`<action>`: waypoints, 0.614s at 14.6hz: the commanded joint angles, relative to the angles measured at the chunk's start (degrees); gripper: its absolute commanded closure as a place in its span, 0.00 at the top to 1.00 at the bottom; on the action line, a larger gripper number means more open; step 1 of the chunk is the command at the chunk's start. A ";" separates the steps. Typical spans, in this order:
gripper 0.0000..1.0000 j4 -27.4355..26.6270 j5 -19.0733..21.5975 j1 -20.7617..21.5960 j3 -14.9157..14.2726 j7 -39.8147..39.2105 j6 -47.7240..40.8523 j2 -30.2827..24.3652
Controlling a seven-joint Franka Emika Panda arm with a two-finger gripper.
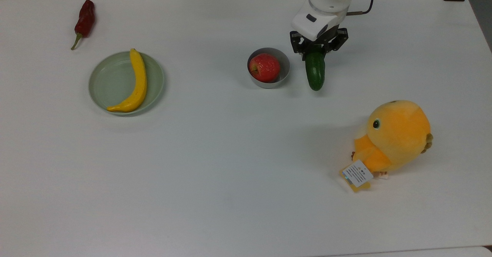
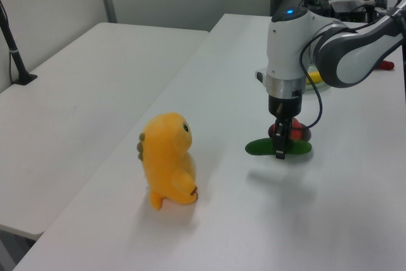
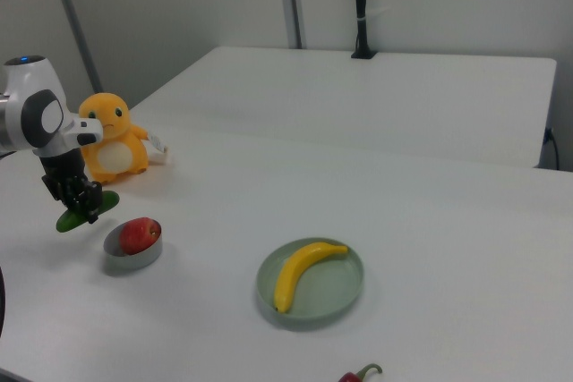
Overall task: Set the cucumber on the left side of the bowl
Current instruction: 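Lower the cucumber onto the table next to the bowl and open the gripper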
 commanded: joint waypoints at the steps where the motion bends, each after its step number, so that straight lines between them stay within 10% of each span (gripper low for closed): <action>1: 0.19 -1.95 0.21 0.92 -0.17 3.77 2.15 0.00; 7: 0.21 -3.89 -0.05 1.18 -0.17 3.86 1.80 0.09; 8: 0.27 -3.80 -0.14 1.10 -0.17 3.86 1.80 0.09; 9: 0.56 -3.80 -0.14 1.01 -0.17 3.94 1.37 0.09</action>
